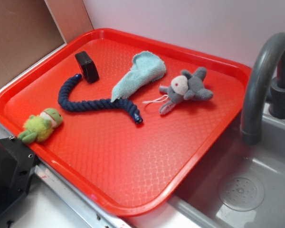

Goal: Grab the gray animal.

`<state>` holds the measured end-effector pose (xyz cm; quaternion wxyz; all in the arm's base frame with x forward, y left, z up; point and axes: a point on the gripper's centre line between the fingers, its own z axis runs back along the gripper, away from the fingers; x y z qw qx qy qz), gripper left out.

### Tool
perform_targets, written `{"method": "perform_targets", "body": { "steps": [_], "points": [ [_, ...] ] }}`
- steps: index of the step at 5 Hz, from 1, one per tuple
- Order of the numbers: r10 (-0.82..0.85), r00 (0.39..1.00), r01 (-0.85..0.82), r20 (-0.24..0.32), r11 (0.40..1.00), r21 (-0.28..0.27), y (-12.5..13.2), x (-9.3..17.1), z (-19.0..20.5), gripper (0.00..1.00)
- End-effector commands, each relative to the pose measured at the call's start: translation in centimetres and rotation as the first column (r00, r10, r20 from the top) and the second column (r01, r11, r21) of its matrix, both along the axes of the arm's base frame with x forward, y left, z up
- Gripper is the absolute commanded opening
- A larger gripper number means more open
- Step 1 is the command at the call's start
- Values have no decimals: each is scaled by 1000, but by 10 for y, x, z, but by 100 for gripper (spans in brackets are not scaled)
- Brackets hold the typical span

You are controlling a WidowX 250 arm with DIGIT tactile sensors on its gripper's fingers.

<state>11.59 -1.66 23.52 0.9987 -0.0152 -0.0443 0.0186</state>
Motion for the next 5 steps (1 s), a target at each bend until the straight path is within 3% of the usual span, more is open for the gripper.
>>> {"method": "perform_targets", "body": {
  "steps": [1,2,3,4,5],
  "points": [
    [0,1000,0,0,1000,0,0,0,0,100],
    [-37,994,32,104,998,48,-6,22,-15,100],
    [-103,980,87,172,991,102,-14,43,-26,100],
    [-241,931,228,273,971,78,-31,67,-43,100],
    [-321,881,350,348,936,-24,-50,89,-57,100]
  ]
}}
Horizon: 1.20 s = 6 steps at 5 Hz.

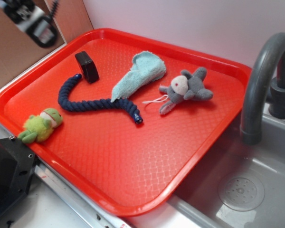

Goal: Grab the gray animal.

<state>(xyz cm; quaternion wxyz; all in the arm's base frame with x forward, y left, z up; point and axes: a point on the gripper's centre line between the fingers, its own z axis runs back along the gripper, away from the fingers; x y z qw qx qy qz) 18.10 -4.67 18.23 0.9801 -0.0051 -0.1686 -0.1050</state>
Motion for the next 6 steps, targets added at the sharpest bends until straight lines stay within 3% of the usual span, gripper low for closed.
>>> {"method": "perform_targets", "body": {
  "steps": [1,3,4,5,6],
  "points": [
    [-143,988,146,57,988,-54,-41,54,-27,100],
    [-236,972,235,1,971,-51,-75,103,-74,100],
    [-249,966,249,-63,968,-12,-83,122,-101,100],
    [-300,949,299,-97,954,-32,-91,132,-120,100],
    [-357,927,345,-117,932,-112,-94,133,-127,100]
  ]
}}
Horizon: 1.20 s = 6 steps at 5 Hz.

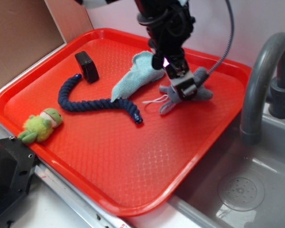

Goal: Grab the gray animal.

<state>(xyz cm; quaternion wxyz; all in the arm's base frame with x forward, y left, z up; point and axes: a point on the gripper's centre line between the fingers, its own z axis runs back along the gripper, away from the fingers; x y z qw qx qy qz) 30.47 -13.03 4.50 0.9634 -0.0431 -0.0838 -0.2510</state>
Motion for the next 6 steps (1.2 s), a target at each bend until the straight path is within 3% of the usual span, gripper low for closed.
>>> {"method": "perform_targets", "body": {
  "steps": [1,2,3,6],
  "points": [
    [-110,991,99,-72,984,-147,-11,8,8,100],
    [-90,992,76,-92,986,-145,-11,9,7,100],
    [-106,989,89,-105,984,-152,-11,9,9,0],
    [-92,990,75,-103,985,-157,-12,10,10,0]
  ]
}}
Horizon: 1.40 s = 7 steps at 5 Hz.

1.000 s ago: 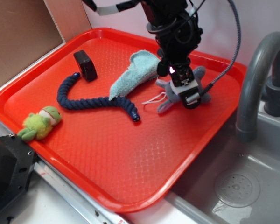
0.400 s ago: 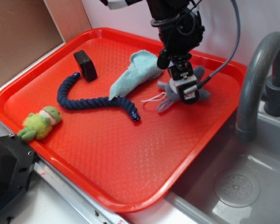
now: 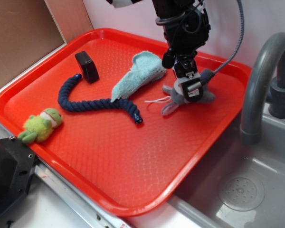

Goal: Grab the gray animal.

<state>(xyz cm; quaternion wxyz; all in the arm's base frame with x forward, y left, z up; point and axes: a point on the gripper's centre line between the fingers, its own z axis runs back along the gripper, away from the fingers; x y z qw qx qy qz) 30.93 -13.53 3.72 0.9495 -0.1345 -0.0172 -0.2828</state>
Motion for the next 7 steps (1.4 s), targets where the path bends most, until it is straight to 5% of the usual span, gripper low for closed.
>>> {"method": "perform_targets", "body": {
  "steps": [1,2,4,7],
  "points": [
    [42,997,-43,72,999,21,-5,4,21,0],
    [91,993,-98,81,992,82,-1,0,29,0],
    [221,967,-231,128,970,71,23,-24,86,0],
    [570,819,-573,69,803,164,71,-103,168,0]
  ]
}}
